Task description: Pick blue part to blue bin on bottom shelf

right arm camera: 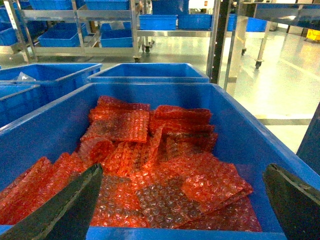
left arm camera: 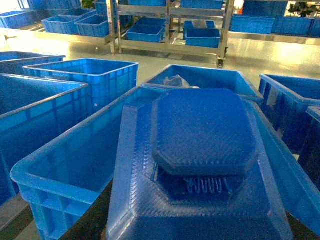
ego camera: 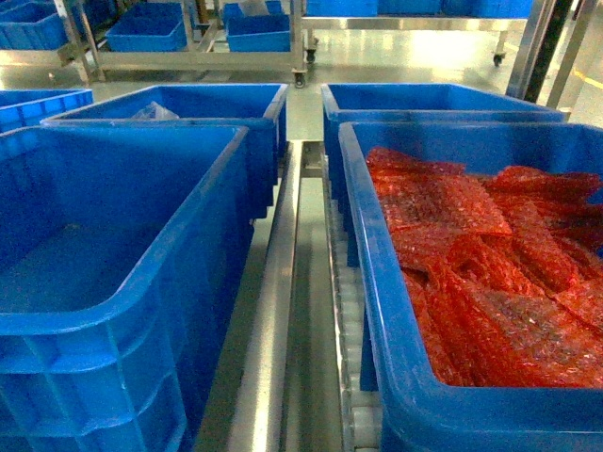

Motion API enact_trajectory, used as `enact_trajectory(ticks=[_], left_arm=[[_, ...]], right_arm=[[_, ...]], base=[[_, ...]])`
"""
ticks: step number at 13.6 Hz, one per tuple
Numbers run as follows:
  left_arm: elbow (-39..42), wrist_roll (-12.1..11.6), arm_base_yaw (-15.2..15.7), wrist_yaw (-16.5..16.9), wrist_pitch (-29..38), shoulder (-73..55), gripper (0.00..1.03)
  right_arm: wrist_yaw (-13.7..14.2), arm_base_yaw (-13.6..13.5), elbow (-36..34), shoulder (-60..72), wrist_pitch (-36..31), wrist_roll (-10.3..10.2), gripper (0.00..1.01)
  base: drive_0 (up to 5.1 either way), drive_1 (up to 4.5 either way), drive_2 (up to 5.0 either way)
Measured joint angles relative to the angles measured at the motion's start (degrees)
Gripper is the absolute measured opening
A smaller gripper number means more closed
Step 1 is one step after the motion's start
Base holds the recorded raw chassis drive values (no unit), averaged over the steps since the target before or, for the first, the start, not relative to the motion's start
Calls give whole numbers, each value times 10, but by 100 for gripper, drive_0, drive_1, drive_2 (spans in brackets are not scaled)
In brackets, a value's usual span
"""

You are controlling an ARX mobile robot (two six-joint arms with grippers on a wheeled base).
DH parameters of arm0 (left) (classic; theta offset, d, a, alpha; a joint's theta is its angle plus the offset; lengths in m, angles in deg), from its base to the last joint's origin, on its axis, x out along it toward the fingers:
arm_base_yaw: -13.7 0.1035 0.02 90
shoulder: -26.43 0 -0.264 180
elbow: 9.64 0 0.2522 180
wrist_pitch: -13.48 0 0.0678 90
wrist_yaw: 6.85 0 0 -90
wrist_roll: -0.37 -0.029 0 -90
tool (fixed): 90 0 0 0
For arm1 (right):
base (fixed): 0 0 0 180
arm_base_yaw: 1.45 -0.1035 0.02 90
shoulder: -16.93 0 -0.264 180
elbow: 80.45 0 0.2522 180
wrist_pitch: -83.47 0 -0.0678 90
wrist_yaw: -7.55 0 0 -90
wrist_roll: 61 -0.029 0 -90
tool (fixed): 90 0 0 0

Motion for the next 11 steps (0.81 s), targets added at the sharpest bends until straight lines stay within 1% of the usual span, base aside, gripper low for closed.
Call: enact_trajectory(ticks=[11], left_arm=[[0,0,0,0,0,0,43]], right_arm=[[0,0,0,0,0,0,98]], base=[[0,0,0]])
